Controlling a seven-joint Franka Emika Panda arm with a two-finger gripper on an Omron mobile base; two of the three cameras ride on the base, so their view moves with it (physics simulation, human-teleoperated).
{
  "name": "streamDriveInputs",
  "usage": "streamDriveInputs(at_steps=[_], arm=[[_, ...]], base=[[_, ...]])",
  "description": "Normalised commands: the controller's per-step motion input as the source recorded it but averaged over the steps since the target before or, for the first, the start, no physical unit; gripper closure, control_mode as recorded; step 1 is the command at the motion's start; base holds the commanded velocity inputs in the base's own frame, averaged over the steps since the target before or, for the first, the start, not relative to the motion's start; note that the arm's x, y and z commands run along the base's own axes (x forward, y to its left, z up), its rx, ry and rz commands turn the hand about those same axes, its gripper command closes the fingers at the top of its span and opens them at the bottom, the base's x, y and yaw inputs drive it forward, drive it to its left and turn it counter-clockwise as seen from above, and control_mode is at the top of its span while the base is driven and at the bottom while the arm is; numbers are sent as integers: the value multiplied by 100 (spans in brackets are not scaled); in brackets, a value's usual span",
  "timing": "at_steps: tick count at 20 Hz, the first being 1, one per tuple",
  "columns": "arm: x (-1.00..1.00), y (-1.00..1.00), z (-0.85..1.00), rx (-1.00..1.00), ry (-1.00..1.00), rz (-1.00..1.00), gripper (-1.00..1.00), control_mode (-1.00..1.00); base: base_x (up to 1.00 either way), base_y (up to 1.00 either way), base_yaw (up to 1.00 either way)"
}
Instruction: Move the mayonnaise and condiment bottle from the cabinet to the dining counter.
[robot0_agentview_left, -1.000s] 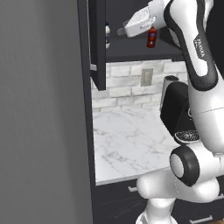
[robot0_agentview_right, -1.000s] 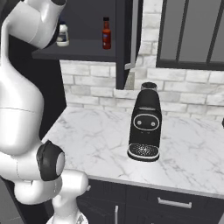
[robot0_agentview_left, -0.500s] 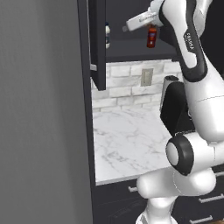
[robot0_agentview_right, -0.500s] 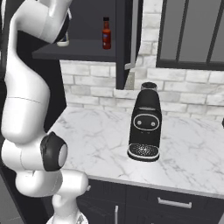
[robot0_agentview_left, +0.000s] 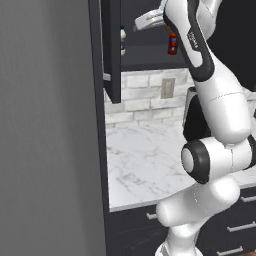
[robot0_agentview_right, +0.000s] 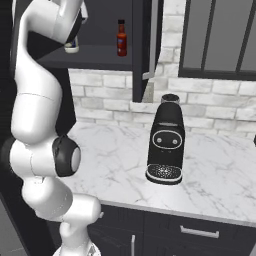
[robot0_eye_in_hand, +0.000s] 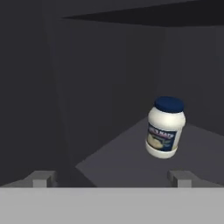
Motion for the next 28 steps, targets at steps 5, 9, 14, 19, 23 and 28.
streamDriveInputs(at_steps=[5,9,14,19,23,28], arm=[[60,3,0,-2,0,-9,-100,-100],[67,23,0,-9,0,-8,-100,-100],[74,20,0,-10,1,-8,-100,-100],[71,8,0,-6,6,-8,-100,-100],[60,7,0,-2,8,-8,-100,-100],[27,16,0,0,8,-6,-100,-100]], base=[[0,0,0],[0,0,0],[0,0,0],[0,0,0],[0,0,0],[0,0,0]])
